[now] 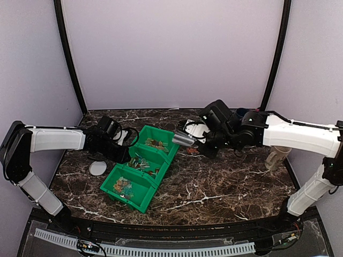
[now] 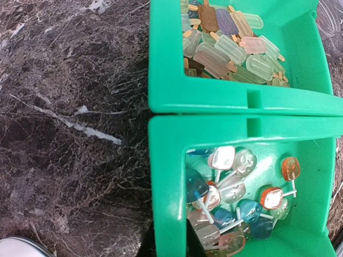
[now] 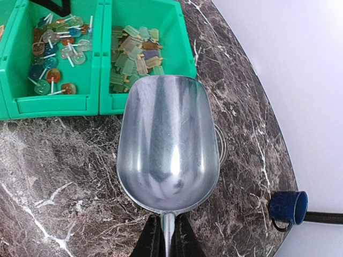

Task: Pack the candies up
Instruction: Scoop the fake candies from the storage box.

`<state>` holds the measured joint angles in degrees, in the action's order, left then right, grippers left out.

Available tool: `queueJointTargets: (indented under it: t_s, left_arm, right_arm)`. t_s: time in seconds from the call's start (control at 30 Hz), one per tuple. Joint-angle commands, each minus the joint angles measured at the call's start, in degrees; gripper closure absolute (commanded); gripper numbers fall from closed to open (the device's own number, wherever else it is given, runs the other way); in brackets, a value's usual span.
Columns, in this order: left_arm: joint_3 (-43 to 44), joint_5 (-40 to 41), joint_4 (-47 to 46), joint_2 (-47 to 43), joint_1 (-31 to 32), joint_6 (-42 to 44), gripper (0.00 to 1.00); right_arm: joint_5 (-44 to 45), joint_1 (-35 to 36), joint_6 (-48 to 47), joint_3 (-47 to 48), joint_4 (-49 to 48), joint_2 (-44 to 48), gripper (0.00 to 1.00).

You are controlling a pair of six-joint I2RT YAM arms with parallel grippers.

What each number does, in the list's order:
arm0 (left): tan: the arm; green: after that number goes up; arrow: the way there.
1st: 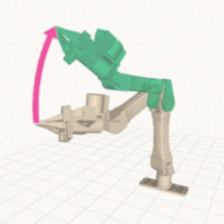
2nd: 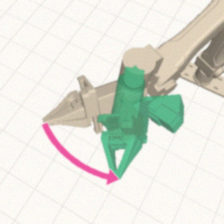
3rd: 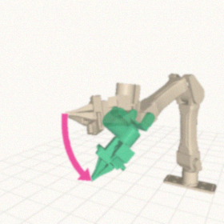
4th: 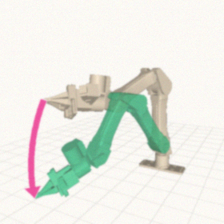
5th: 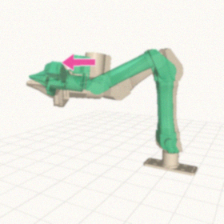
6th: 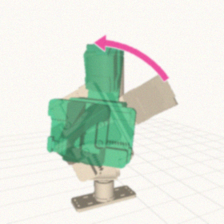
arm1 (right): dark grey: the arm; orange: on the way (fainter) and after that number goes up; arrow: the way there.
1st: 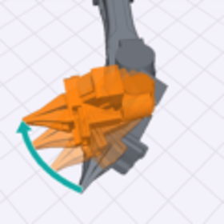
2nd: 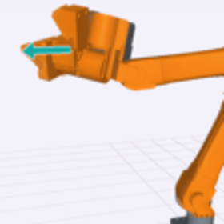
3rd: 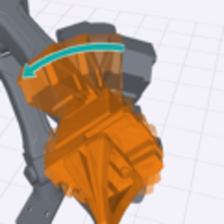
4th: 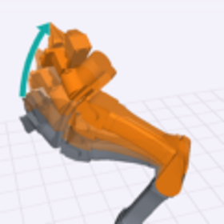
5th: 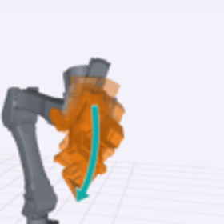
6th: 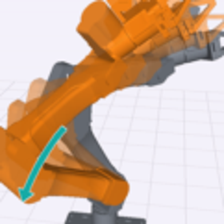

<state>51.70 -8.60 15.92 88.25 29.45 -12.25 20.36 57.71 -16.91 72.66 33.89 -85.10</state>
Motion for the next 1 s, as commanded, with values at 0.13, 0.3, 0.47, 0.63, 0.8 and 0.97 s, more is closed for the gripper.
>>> queueJointTargets:
  t_s: [0.13, 0.3, 0.47, 0.63, 0.8, 0.97]
  left_arm:
    - [2.60, -3.99, -4.82, -3.27, -0.20, -1.27, 1.00]
    - [2.60, -4.58, -4.91, -3.27, -0.23, -1.18, 1.00]
    - [2.79, -4.16, -4.53, -3.08, -0.26, -1.05, 1.00]
    - [2.90, -3.85, -4.27, -3.08, -0.23, -0.93, 1.00]
    - [3.05, -3.67, -4.20, -3.25, -0.27, -0.88, 1.00]
    - [3.06, -4.08, -4.15, -3.47, -0.11, -0.70, 1.00]
  right_arm:
    - [-2.90, 4.33, -5.68, 9.23, 4.70, -8.32, 1.00]
    - [-7.37, 6.37, -7.30, 13.82, 7.88, -10.84, 1.00]
    - [-11.17, 7.87, -8.27, 19.44, 13.18, -14.80, 1.00]
    - [-10.29, 8.25, -7.84, 24.63, 19.57, -20.83, 1.00]
    - [-8.40, 8.32, -7.34, 28.52, 22.94, -25.35, 1.00]
    - [-6.41, 8.38, -7.19, 32.52, 24.88, -28.81, 1.00]
